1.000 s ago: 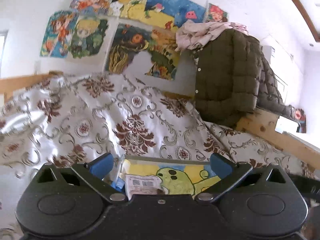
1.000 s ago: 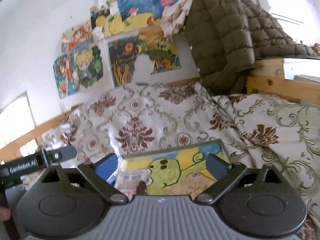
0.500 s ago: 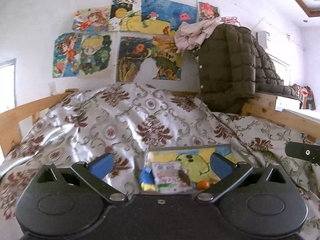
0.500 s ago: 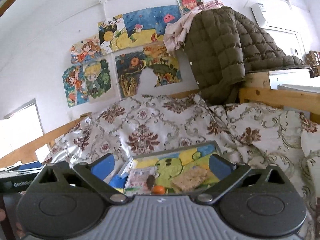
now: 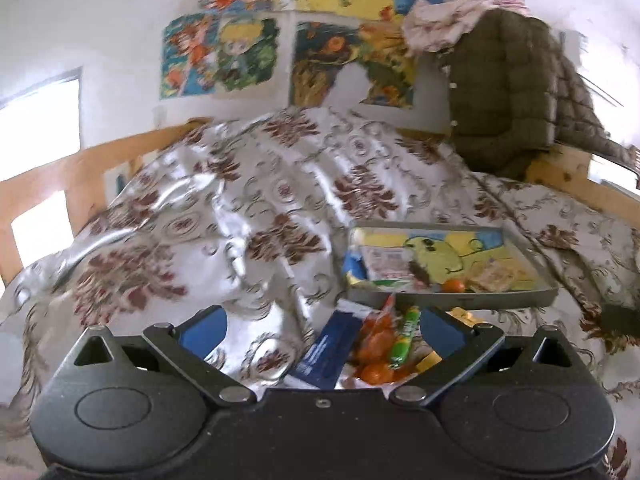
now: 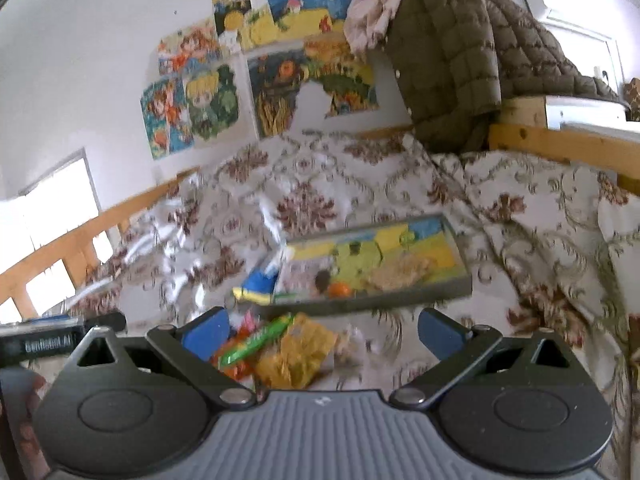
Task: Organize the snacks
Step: 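Move both tools back toward the remaining snack pile, then move the right tool to the gold foil packet while the left tool approaches the green sausage stick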
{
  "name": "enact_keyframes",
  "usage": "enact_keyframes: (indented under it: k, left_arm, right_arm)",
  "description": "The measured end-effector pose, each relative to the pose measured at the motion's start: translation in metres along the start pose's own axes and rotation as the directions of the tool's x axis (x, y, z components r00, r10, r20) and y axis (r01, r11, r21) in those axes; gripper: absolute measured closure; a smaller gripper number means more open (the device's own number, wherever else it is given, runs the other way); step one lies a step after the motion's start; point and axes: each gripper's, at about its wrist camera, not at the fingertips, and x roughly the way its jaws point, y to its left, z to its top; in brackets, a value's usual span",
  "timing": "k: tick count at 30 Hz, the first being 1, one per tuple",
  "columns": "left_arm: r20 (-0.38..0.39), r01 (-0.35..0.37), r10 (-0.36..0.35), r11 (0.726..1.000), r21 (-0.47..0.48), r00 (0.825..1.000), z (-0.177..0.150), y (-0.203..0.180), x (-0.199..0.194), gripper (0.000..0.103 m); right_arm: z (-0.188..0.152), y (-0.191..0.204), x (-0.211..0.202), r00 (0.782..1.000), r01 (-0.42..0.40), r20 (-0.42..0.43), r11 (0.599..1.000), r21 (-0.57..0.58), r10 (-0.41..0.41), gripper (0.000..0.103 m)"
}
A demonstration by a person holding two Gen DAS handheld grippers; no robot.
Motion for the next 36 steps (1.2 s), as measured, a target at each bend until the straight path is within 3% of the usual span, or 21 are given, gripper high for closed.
enact_keyframes:
  k: [10,21,36]
  left_arm:
    - [-0.104,-0.102,0.098,0.994,-0.035,0.990,-0.004,0.009,0.006,0.001]
    - [-0.183,-0.118,0.106,0.992,-0.052,0.977,-0.008,0.010,0.020,0.001]
    - [-0.243,-0.122,0.107,0.991,-0.051,0.964,-0.011,0.009,0.034,0.001]
  right_arm:
    - [-0.021,0.014,0.001,0.994,-0.010,-0.106,0.999,-0.031,0.007,0.000]
    - [-0.026,0.021,0.022,0.980,-0.039,-0.195,0.999,-0.038,0.030,0.000]
    - [-0.029,0.035,0.044,0.971,-0.079,-0.231,0.992,-0.094,0.056,0.000]
